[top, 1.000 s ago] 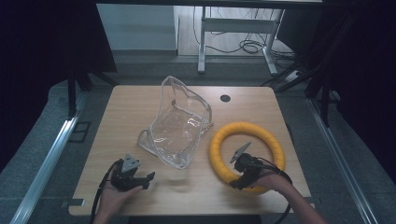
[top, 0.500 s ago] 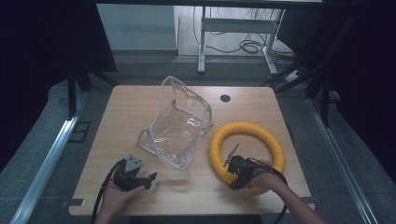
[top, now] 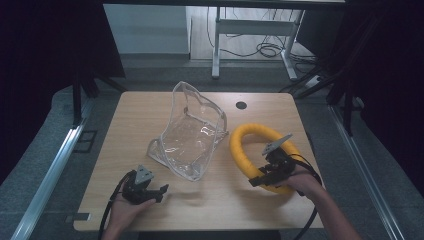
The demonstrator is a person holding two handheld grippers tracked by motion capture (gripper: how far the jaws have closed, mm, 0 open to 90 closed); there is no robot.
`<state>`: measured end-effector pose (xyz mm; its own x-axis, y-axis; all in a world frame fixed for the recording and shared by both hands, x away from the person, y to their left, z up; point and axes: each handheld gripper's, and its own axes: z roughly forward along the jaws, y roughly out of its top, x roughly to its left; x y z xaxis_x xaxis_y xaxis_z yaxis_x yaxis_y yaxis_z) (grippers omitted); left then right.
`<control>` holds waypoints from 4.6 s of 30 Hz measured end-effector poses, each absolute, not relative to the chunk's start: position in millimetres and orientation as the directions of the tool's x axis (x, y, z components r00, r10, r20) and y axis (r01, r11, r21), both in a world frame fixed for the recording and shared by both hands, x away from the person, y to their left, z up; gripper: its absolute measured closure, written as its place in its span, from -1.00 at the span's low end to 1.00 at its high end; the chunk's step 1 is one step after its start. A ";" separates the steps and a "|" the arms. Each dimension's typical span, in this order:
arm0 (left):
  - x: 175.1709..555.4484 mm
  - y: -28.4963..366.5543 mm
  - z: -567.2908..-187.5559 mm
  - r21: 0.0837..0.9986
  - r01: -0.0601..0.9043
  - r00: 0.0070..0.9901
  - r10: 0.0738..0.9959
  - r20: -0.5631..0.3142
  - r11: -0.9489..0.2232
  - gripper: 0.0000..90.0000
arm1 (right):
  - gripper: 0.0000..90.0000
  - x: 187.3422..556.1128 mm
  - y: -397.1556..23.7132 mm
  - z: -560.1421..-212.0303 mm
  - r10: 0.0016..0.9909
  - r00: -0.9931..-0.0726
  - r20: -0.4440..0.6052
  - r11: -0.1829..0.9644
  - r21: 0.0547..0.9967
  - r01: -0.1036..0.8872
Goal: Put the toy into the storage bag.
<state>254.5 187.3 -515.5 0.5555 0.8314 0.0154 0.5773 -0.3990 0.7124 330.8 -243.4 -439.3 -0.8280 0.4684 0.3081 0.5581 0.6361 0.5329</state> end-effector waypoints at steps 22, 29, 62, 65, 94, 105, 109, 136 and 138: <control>254.8 188.5 -515.5 0.717 0.577 0.547 0.837 0.015 -0.391 -0.51 | 0.14 327.8 -283.5 -396.1 0.474 -0.796 0.376 0.255 0.807 0.533; 254.4 190.4 -513.7 0.722 0.573 0.544 0.839 0.019 -0.388 -0.50 | 0.14 326.8 -279.6 -385.2 0.455 -0.810 0.371 0.168 0.857 0.487; 254.6 191.7 -513.6 0.717 0.575 0.545 0.838 0.024 -0.394 -0.50 | 0.13 314.8 -223.3 -354.3 0.488 -0.823 0.292 -0.011 0.944 0.329; 254.7 191.5 -513.9 0.717 0.576 0.545 0.838 0.023 -0.394 -0.50 | 0.12 315.5 -220.4 -353.6 0.484 -0.824 0.293 -0.014 0.945 0.327; 255.2 190.4 -515.2 0.711 0.581 0.548 0.836 0.018 -0.397 -0.51 | 0.12 318.7 -204.5 -337.1 0.461 -0.838 0.292 -0.056 0.952 0.301; 255.4 190.5 -515.3 0.710 0.580 0.550 0.835 0.018 -0.398 -0.51 | 0.12 322.3 -198.8 -331.7 0.458 -0.838 0.295 -0.068 0.952 0.298; 255.4 190.3 -515.4 0.710 0.580 0.550 0.835 0.018 -0.398 -0.51 | 0.12 322.5 -197.8 -328.2 0.459 -0.841 0.288 -0.072 0.955 0.288; 255.6 189.5 -515.8 0.709 0.581 0.554 0.832 0.016 -0.400 -0.50 | 0.12 324.2 -188.3 -301.3 0.466 -0.844 0.266 -0.119 0.964 0.238; 255.6 189.6 -515.7 0.709 0.581 0.554 0.832 0.016 -0.400 -0.50 | 0.12 324.5 -187.5 -299.1 0.469 -0.844 0.261 -0.117 0.965 0.233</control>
